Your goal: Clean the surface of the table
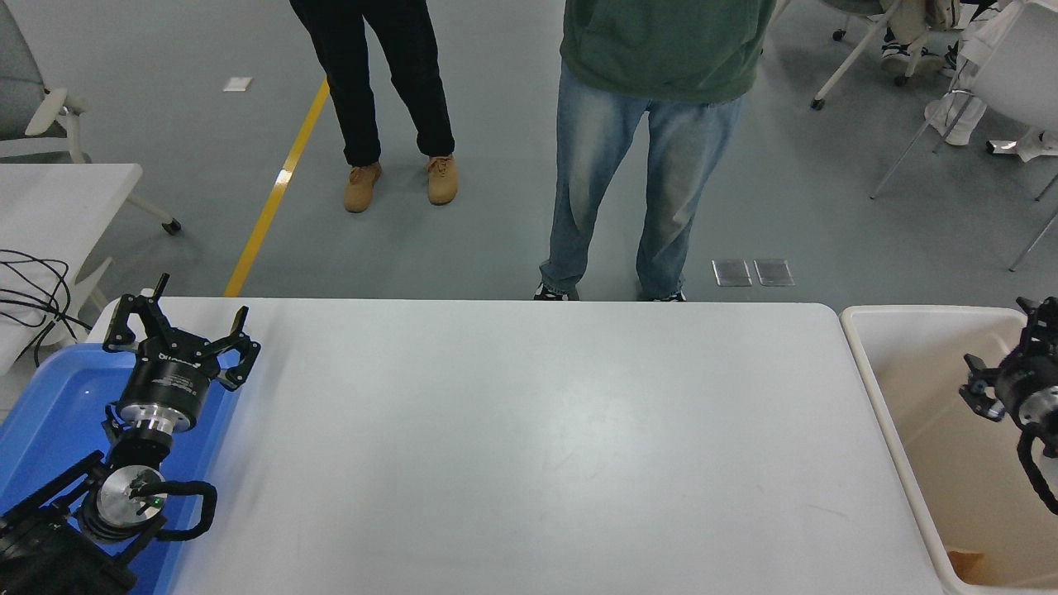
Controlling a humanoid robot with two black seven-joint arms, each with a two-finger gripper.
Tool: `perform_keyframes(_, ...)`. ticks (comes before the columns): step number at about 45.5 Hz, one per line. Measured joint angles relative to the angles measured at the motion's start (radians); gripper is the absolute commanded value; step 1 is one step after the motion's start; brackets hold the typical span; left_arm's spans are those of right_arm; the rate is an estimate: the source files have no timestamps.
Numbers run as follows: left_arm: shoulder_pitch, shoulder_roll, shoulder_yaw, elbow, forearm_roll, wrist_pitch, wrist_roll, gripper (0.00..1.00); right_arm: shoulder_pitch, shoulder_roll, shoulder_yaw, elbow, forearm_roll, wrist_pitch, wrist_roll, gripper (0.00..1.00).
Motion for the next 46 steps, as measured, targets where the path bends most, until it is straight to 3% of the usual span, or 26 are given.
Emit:
perform_keyframes(17,0.000,0.000,0.000,0.000,0.000,0.000,0.000,0.99,-0.066,0.142,0.196,0.122,-0.013,0.014,0.018,1.00)
perform_keyframes(46,0.000,0.000,0.001,0.000,0.000,0.000,0.000,0.99,-0.088,0.267,0.247,0.153,-0.083,0.047,0.183,1.00)
